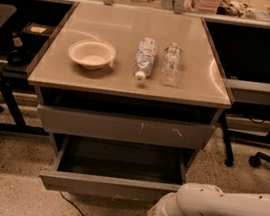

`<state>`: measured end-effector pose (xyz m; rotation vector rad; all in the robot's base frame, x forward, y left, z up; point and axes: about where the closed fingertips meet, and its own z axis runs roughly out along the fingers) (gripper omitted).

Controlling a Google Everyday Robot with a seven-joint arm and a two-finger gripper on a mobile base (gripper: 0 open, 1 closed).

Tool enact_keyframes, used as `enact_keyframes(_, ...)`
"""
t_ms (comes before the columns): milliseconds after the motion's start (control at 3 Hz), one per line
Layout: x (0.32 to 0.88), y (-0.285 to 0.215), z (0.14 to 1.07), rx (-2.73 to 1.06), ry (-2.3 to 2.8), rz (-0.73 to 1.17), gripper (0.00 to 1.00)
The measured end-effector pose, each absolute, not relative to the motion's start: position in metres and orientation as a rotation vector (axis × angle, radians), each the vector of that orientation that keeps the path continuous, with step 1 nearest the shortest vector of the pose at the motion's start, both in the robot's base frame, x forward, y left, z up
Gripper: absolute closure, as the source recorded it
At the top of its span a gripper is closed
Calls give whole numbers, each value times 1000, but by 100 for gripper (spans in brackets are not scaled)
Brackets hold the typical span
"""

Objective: Close middle drawer

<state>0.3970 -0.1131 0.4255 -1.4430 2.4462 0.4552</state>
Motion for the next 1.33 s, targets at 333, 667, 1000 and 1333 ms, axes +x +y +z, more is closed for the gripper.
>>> enact_keyframes(333, 417, -106, 426, -1470, 2409, 422, 87)
enact_keyframes(667, 449, -100, 420, -1483, 2374, 391, 100)
enact_keyframes(1000, 476, -94, 415, -1494, 2345, 347, 100)
enact_keyframes(1333, 478, -93, 415, -1496, 2342, 344, 83)
